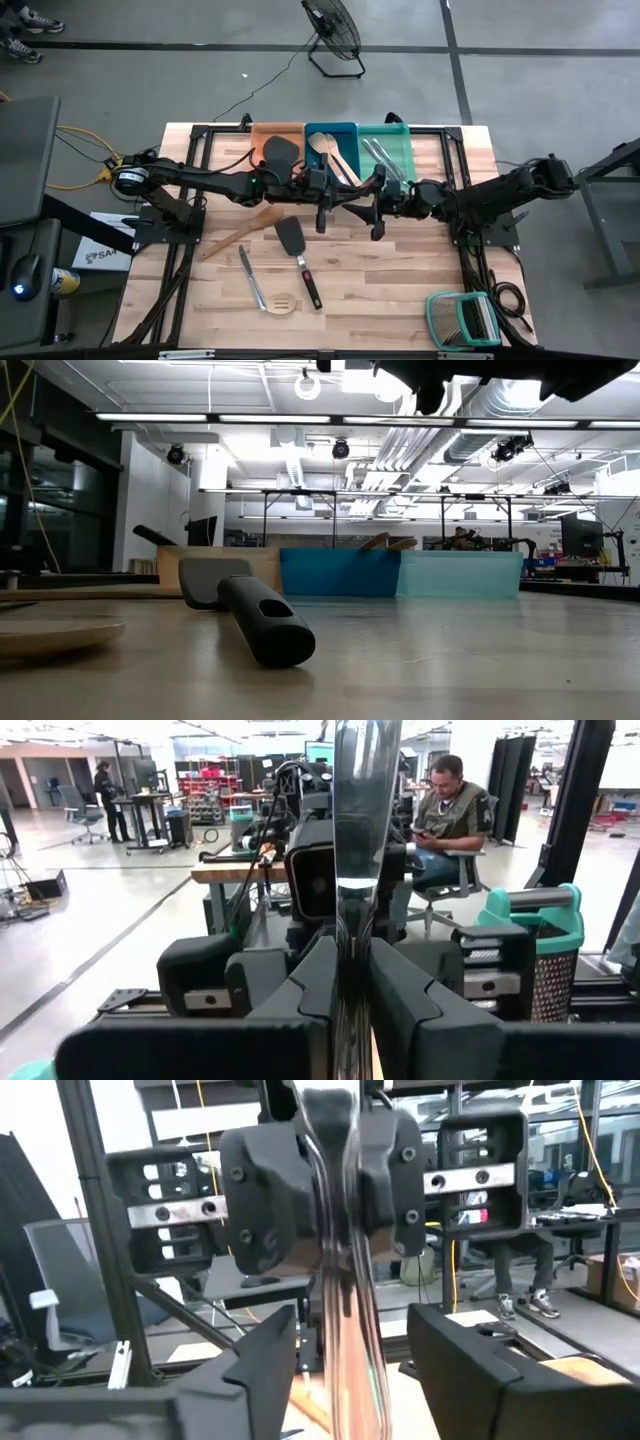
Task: Pick & Place Kitchen Items
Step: Put the silver knife into the green bin
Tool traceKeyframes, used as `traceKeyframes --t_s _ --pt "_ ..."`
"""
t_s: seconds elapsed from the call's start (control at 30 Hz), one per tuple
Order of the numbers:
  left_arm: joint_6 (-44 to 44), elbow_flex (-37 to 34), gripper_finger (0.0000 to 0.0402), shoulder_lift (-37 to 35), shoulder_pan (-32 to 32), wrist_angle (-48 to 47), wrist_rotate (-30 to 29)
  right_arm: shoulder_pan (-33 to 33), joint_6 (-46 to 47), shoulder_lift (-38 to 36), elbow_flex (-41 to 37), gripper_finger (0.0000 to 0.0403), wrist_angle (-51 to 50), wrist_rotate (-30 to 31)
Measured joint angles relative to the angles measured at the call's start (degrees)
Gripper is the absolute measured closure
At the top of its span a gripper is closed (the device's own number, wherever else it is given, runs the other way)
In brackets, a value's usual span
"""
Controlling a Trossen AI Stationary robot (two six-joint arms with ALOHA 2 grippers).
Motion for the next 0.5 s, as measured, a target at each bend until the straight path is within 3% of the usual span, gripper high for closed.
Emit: traceKeyframes --t_s 0.27,0.5 --pt "-0.8 0.0 0.0372 0.0 -0.02 -0.01 -0.21 0.0 -0.46 -0.1 0.0 0.0341 0.01 -2.77" --pt "-1.77 0.0 0.0372 -0.02 -0.02 -0.09 -0.22 -0.01 0.42 -0.1 0.0 0.0341 -0.37 -3.7"
